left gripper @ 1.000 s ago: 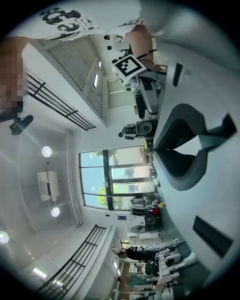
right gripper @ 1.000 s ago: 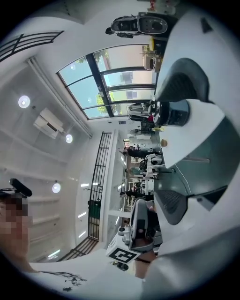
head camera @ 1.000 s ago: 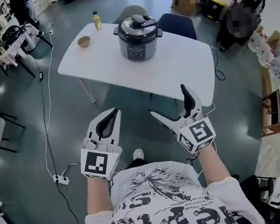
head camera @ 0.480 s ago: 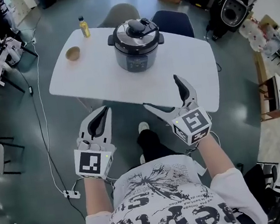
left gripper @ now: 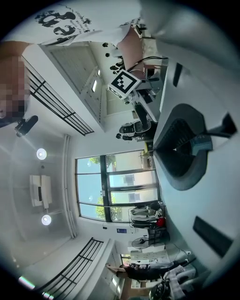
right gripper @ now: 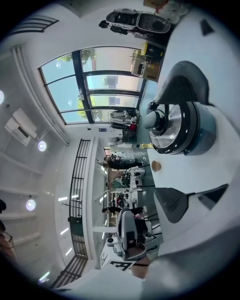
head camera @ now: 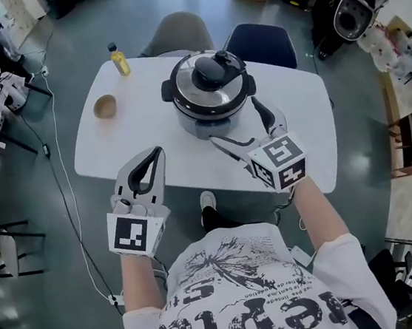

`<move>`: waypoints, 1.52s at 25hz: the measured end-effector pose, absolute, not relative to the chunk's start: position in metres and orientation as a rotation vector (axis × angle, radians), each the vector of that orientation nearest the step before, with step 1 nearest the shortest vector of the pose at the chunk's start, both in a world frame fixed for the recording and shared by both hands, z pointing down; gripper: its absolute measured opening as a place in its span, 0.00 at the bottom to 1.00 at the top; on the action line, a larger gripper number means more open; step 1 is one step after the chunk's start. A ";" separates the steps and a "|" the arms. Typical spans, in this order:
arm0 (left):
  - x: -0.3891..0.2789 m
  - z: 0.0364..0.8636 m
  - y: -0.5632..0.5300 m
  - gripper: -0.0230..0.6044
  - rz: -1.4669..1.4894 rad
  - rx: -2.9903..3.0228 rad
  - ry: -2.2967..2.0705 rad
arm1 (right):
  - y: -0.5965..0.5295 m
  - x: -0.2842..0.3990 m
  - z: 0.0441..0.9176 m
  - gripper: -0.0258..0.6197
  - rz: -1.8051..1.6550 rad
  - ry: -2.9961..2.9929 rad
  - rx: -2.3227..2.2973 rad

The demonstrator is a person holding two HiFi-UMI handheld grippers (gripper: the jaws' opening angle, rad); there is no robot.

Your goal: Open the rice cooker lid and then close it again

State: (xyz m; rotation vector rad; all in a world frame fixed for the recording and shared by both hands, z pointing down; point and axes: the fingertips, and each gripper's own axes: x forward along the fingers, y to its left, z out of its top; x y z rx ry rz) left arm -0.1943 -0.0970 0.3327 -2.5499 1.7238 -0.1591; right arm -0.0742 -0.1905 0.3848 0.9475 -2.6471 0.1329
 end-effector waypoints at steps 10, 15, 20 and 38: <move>-0.215 0.333 -0.243 0.06 -0.165 -2.615 1.625 | -0.345 -0.110 0.416 0.85 0.353 -2.354 0.851; -0.214 0.342 -0.287 0.06 -0.165 -2.650 1.576 | -0.385 -0.129 0.440 0.82 0.391 -2.233 0.741; -0.217 0.344 -0.316 0.06 -0.149 -2.674 1.539 | -0.409 -0.141 0.454 0.74 0.440 -2.137 0.707; -0.233 0.325 -0.349 0.06 -0.133 -2.730 1.370 | -0.411 -0.153 0.464 0.49 0.533 -1.980 0.736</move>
